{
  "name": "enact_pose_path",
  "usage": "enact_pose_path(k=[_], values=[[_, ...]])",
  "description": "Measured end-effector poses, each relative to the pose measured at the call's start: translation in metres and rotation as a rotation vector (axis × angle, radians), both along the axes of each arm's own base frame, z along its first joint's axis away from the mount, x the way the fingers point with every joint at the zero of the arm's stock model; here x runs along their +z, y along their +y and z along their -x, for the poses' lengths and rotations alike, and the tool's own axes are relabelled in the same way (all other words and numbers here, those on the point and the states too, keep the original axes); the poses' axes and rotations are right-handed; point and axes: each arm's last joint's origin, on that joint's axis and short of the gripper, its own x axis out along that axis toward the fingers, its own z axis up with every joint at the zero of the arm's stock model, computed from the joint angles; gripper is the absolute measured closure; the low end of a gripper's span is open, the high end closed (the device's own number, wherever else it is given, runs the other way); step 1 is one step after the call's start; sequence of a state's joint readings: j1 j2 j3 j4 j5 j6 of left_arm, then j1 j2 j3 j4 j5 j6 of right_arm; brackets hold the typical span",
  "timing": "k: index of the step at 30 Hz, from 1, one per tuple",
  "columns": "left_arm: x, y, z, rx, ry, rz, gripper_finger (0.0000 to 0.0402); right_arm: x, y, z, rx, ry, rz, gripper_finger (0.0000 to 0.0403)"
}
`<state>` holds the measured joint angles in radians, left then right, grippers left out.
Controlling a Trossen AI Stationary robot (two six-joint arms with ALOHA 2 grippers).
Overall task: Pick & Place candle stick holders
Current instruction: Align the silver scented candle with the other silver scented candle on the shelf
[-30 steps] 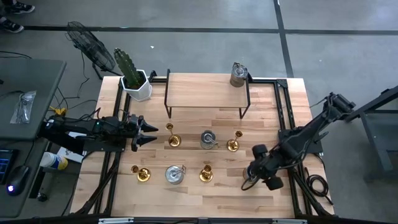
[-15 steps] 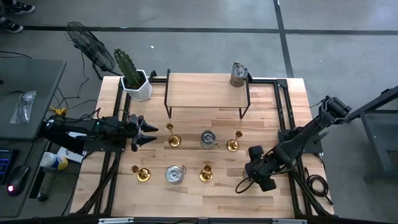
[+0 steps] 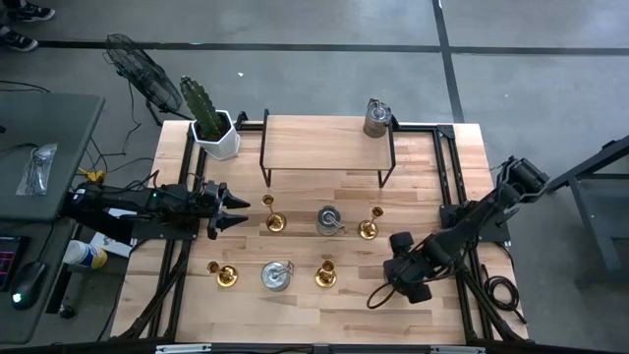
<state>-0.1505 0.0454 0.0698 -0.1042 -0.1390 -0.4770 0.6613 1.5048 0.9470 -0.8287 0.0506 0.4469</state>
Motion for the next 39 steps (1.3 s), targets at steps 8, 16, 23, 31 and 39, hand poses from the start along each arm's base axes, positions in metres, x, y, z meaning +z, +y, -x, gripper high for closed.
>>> enact_pose_path(k=[8, 16, 23, 31, 39], values=[[0.0, 0.0, 0.0, 0.0, 0.0, 0.0, 0.0156, -0.008, 0.003, -0.003, 0.001, 0.029, -0.007, 0.0003], [0.0, 0.0, 0.0, 0.0, 0.0, 0.0, 0.0156, -0.008, 0.002, -0.004, -0.067, 0.037, -0.024, 0.0042], [0.0, 0.0, 0.0, 0.0, 0.0, 0.0, 0.0156, -0.008, 0.002, -0.004, -0.105, 0.039, -0.029, 0.0046], [0.0, 0.0, 0.0, 0.0, 0.0, 0.0, 0.0156, -0.004, -0.002, -0.005, -0.258, 0.073, -0.096, 0.0054], [0.0, 0.0, 0.0, 0.0, 0.0, 0.0, 0.0156, 0.005, -0.01, -0.007, -0.442, 0.075, -0.161, 0.0053]])
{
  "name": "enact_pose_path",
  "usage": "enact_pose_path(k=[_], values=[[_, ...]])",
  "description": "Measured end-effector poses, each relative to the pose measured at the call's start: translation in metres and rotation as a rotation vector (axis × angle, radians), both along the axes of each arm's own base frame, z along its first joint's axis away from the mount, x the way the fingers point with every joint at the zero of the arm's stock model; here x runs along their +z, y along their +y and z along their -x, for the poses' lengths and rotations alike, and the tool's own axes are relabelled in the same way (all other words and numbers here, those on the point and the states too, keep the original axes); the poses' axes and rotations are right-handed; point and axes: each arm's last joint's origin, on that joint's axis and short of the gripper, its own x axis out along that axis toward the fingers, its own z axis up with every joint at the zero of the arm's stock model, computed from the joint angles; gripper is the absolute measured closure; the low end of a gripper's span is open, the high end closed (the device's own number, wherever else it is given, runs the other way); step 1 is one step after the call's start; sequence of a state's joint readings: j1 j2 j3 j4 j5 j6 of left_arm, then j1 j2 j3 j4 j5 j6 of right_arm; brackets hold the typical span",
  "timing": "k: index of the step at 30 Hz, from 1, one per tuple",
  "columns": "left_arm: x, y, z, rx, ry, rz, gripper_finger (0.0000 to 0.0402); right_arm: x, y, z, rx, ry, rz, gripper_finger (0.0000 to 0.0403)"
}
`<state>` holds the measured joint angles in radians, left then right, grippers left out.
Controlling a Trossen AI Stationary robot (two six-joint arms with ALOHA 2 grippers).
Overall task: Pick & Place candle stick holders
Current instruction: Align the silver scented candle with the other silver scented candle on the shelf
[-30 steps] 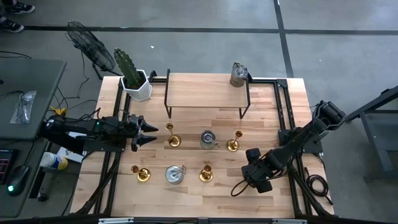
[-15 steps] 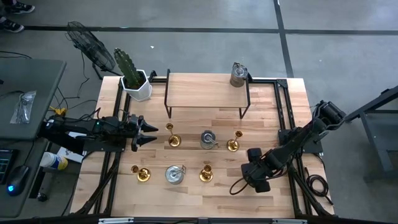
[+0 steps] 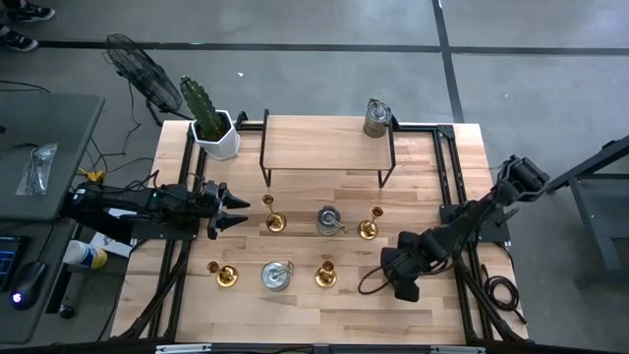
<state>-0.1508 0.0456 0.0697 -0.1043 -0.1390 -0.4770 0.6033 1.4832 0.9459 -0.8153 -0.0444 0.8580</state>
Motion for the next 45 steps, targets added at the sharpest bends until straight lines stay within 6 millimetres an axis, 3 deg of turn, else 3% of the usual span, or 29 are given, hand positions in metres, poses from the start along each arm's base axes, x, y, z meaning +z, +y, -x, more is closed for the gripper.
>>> enact_pose_path(k=[9, 19, 37, 45], values=[[0.0, 0.0, 0.0, 0.0, 0.0, 0.0, 0.0156, 0.013, -0.017, 0.006, -0.291, 0.105, -0.088, 0.0054], [0.0, 0.0, 0.0, 0.0, 0.0, 0.0, 0.0156, 0.038, -0.044, 0.023, -0.472, 0.146, -0.125, 0.0054], [0.0, 0.0, 0.0, 0.0, 0.0, 0.0, 0.0156, 0.093, -0.117, 0.078, -0.591, -0.111, -0.143, 0.0054], [0.0, 0.0, 0.0, 0.0, 0.0, 0.0, 0.0156, 0.13, -0.143, 0.081, -0.621, -0.31, -0.072, 0.0054]])
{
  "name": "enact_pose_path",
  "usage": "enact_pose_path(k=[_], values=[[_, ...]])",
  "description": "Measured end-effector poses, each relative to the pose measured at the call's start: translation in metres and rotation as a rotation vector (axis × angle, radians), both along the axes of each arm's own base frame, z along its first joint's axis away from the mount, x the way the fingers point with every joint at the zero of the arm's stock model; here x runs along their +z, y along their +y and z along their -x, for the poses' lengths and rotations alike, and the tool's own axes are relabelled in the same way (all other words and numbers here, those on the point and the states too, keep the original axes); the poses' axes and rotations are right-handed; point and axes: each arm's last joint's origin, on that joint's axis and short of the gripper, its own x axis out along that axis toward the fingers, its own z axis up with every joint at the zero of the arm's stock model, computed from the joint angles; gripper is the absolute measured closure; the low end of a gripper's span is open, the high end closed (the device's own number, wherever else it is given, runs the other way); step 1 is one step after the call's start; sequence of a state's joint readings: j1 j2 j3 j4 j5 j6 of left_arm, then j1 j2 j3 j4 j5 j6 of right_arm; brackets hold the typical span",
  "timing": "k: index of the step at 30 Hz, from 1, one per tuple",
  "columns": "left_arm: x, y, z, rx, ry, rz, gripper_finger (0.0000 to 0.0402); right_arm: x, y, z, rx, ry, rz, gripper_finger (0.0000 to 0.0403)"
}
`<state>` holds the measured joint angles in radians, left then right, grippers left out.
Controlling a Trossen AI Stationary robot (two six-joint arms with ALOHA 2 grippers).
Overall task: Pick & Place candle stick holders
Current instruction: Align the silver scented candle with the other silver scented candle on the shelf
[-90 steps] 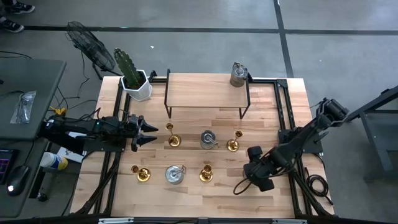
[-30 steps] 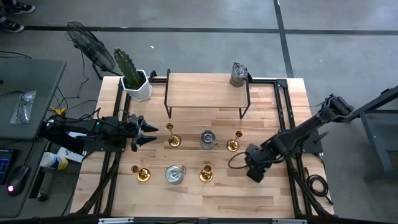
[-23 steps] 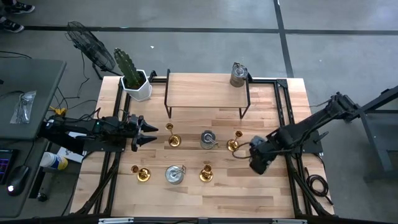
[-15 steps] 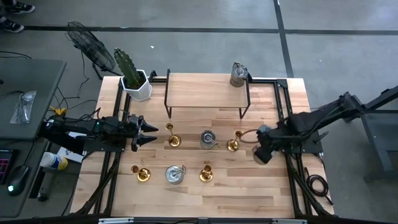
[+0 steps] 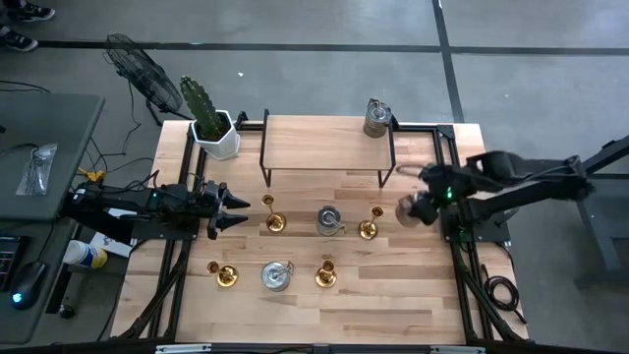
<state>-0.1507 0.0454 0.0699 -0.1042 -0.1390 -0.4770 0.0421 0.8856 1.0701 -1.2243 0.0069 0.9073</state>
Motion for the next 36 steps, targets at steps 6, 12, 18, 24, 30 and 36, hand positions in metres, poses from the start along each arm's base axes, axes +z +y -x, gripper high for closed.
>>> enact_pose_path(k=[6, 12, 18, 24, 30, 36], values=[[0.0, 0.0, 0.0, 0.0, 0.0, 0.0, 0.0156, 0.033, -0.019, -0.017, -0.073, -0.06, 0.088, 0.0054], [0.0, 0.0, 0.0, 0.0, 0.0, 0.0, 0.0156, 0.051, -0.044, -0.047, -0.174, -0.046, 0.106, 0.0054], [0.0, 0.0, 0.0, 0.0, -0.001, 0.0, 0.0156, 0.059, -0.075, -0.079, -0.306, -0.021, 0.089, 0.0054], [0.0, 0.0, 0.0, 0.0, 0.0, 0.0, 0.0156, 0.05, -0.104, -0.106, -0.426, 0.036, 0.054, 0.0053], [0.0, 0.0, 0.0, 0.0, 0.0, 0.0, 0.0156, 0.046, -0.128, -0.125, -0.493, 0.058, 0.03, 0.0053], [0.0, 0.0, 0.0, 0.0, -0.001, 0.0, 0.0156, 0.035, -0.143, -0.127, -0.553, 0.152, -0.002, 0.0053]])
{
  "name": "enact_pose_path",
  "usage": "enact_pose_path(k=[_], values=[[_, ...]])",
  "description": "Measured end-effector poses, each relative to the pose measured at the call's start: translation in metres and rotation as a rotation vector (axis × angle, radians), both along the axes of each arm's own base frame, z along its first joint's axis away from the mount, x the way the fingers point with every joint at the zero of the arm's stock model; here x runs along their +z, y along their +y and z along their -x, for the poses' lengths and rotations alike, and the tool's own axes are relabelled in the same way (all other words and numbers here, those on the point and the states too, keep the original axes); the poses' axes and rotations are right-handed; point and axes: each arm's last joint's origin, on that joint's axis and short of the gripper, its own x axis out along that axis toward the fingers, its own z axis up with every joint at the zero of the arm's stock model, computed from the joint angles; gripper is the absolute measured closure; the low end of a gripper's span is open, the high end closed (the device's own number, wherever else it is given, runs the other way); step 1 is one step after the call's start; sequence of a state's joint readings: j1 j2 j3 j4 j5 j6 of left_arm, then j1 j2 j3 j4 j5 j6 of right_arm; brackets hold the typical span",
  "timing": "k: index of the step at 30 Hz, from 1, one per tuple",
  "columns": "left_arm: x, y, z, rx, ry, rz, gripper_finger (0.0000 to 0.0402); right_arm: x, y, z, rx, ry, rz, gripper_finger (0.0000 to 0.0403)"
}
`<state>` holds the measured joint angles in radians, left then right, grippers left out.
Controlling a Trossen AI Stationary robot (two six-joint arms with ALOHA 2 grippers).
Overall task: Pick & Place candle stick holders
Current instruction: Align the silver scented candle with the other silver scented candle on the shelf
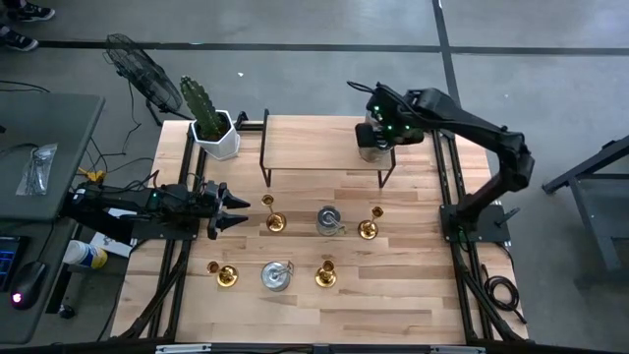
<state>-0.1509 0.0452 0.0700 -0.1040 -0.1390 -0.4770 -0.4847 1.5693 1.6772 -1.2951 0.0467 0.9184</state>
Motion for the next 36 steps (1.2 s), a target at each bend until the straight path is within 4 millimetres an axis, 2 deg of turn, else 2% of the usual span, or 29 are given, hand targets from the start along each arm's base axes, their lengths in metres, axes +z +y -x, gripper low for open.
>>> enact_pose_path(k=[11, 18, 36], values=[[0.0, 0.0, 0.0, 0.0, 0.001, 0.0, 0.0156, -0.004, -0.012, 0.008, -0.075, 0.042, -0.025, 0.0053], [0.0, 0.0, 0.0, 0.0, 0.0, 0.0, 0.0156, -0.016, -0.021, -0.001, -0.087, 0.069, -0.05, 0.0053], [0.0, 0.0, 0.0, 0.0, 0.001, 0.0, 0.0156, -0.022, -0.026, 0.001, -0.104, 0.123, -0.046, 0.0052]])
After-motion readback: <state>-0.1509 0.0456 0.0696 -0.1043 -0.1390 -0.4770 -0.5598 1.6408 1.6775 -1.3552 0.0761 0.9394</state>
